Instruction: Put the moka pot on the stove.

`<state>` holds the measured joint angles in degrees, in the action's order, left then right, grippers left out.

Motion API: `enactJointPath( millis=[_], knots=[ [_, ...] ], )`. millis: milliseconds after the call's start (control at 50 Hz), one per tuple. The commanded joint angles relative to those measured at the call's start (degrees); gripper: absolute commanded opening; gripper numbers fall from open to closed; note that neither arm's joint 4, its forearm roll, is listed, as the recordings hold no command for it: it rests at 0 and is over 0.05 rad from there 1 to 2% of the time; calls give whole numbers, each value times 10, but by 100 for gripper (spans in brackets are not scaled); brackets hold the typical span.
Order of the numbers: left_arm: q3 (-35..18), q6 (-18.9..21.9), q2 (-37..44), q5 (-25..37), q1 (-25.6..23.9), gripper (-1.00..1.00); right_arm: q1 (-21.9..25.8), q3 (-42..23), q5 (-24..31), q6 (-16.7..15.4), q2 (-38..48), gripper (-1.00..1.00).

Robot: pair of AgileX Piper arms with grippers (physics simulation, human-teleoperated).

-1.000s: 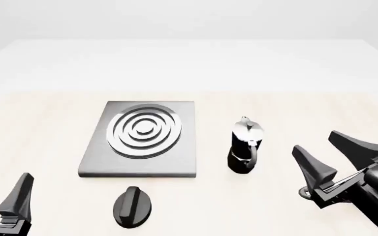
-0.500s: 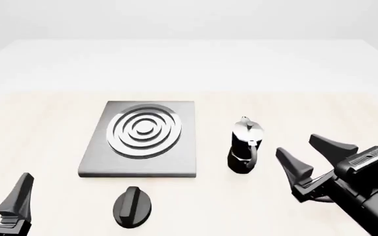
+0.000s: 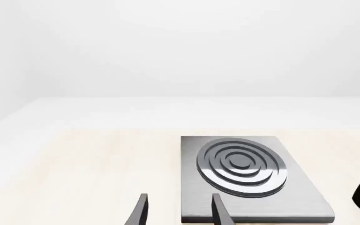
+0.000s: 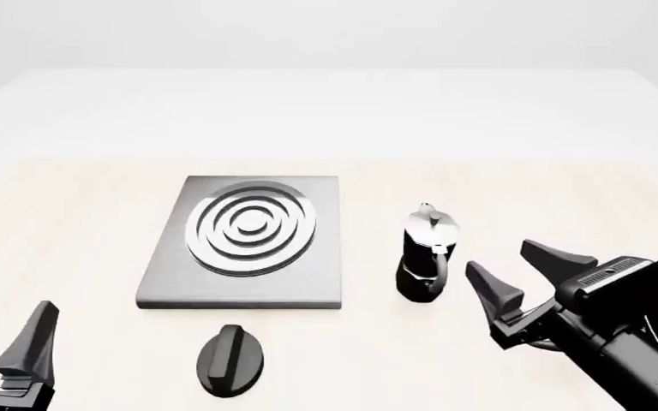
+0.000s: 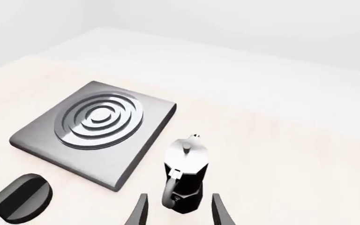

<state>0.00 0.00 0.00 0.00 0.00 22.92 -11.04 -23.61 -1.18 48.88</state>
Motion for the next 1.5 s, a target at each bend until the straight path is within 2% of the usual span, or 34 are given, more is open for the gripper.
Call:
enactJointPath(
  millis=[20,380,820,1500],
  knots=[
    [0,0,0,0,0,100,4,4,-46,5,48,100],
    [0,0,0,0,0,100,-4,13,-84,13,81,100],
    [0,0,0,0,0,100,4,15,-154,24,164,100],
    [0,0,0,0,0,100,6,18,-219,33,245,100]
  ],
)
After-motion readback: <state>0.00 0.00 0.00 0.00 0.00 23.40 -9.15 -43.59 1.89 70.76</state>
